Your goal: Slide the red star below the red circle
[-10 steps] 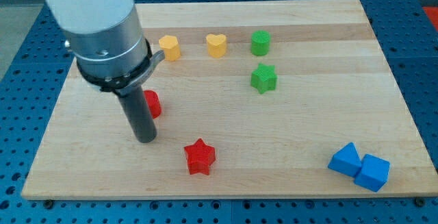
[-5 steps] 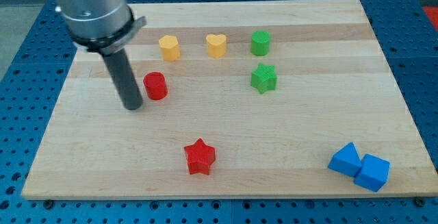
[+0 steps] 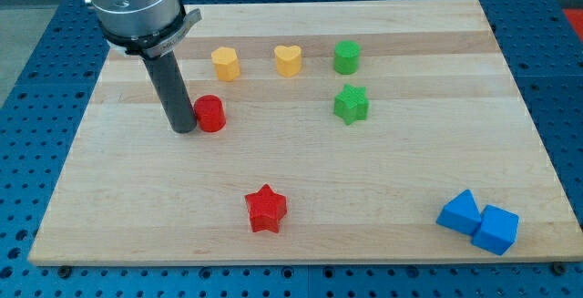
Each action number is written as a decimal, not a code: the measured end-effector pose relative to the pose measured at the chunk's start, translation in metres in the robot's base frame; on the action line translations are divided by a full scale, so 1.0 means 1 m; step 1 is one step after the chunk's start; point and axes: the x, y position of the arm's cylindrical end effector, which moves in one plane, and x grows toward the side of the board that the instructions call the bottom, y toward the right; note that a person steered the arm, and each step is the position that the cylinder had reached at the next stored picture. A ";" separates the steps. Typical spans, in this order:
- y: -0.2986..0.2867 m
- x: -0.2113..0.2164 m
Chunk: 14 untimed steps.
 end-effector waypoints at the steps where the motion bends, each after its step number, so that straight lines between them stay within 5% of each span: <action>1: 0.005 -0.001; 7: 0.002 0.001; 9: -0.061 0.085; 11: -0.009 0.172; 12: 0.012 0.173; 14: 0.167 0.173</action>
